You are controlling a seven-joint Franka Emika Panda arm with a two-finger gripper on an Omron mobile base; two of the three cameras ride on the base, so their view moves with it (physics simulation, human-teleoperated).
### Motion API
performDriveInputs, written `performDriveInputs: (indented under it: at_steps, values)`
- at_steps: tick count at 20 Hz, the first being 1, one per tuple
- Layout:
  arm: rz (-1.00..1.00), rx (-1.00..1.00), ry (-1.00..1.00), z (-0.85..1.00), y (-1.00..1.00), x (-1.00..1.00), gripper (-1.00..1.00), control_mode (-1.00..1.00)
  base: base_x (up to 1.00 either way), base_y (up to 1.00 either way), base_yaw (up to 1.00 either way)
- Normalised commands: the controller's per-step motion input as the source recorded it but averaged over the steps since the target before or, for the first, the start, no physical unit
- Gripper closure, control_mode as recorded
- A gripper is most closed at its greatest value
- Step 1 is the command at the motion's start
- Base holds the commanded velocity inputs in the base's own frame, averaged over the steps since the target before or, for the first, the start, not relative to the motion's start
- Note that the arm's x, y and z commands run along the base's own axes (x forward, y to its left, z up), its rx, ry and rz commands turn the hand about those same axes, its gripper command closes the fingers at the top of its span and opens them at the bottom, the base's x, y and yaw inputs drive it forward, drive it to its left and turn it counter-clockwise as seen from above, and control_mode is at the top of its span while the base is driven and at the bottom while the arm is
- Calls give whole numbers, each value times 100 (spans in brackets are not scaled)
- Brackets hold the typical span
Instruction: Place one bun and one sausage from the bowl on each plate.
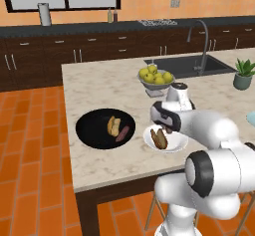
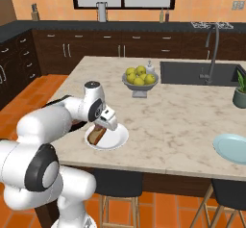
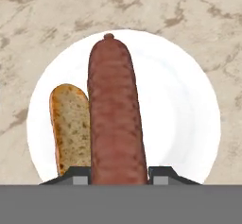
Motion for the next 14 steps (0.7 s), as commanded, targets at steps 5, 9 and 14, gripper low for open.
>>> performDriveInputs:
  at_steps: [5,9,14]
  values:
    - [23,2,10,-34,-77,0,100,-100,0,0,0]
    - [4,0,0,-58,-1,12,100,-100,0,0,0]
    - [1,0,2,-41,0,18,100,-100,0,0,0]
